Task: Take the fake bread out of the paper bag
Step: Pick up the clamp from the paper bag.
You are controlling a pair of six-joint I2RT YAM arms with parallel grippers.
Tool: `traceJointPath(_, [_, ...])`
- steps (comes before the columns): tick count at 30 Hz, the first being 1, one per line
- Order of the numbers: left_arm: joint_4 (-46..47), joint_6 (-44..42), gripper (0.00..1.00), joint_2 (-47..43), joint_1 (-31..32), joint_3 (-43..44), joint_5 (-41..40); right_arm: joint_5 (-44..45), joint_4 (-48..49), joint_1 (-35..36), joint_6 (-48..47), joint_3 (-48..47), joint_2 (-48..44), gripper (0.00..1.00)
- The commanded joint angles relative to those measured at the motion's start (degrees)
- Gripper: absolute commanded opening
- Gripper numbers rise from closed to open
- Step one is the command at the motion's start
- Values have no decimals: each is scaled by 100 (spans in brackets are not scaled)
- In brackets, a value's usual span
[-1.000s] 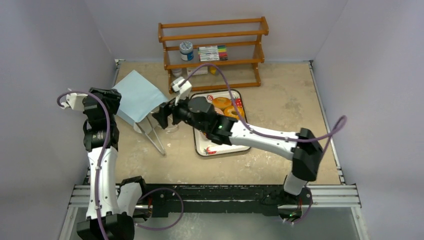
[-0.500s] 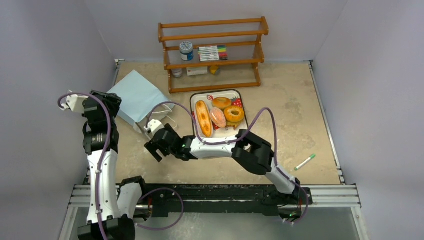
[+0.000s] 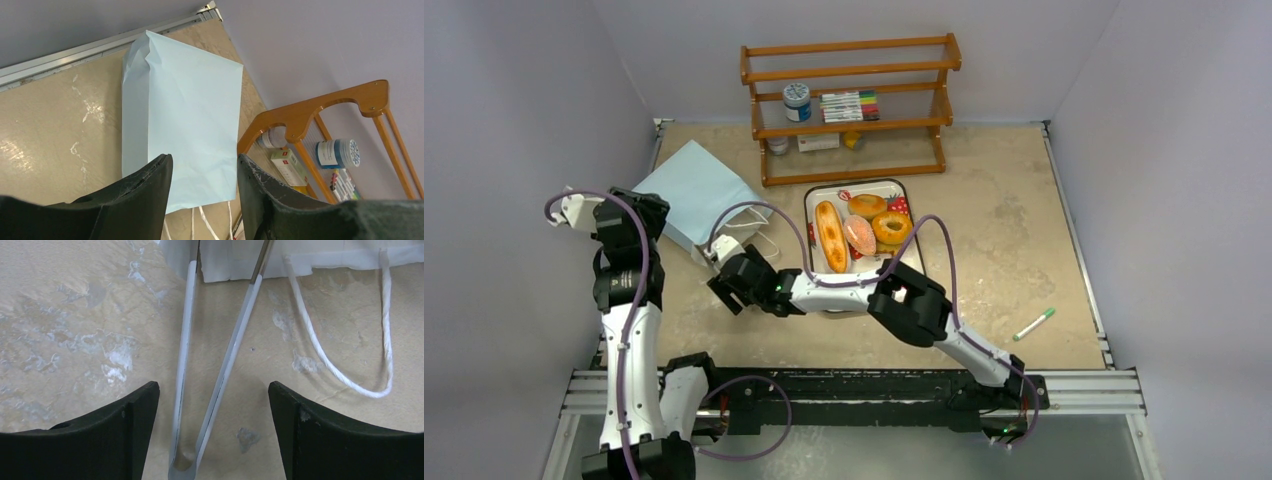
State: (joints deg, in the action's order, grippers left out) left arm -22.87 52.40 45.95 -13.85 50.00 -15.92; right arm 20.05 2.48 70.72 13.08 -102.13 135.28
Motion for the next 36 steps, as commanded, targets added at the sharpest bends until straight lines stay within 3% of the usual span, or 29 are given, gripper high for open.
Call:
traceJointPath(1, [195,-143,50,-77,13,-21,-133,157,235,-107,-322,-465,119,81])
traceJointPath(11, [219,-175,49,-38,11,-97,-339,370,192,-181,-649,-902,473,73])
traceJointPath(13, [192,-183,49,-57,13,-104,-404,340,198,-169,-671,-942,488,65])
traceJointPath(16, [136,-205,49,-56,9,-90,-482,101,86,-159,-666,-1060,571,43])
traceJointPath(19, [-3,-236,49,-28,11,5,-622,59,90,-149,-517,-922,491,35])
traceJointPath(28, [-172,-228,51,223,7,257,-1021,-706,546,-151,375,270,-881,35])
traceJointPath(36, [-133,-259,52,1043,2,962,-1211,-1459,917,-224,1495,849,-1527,33])
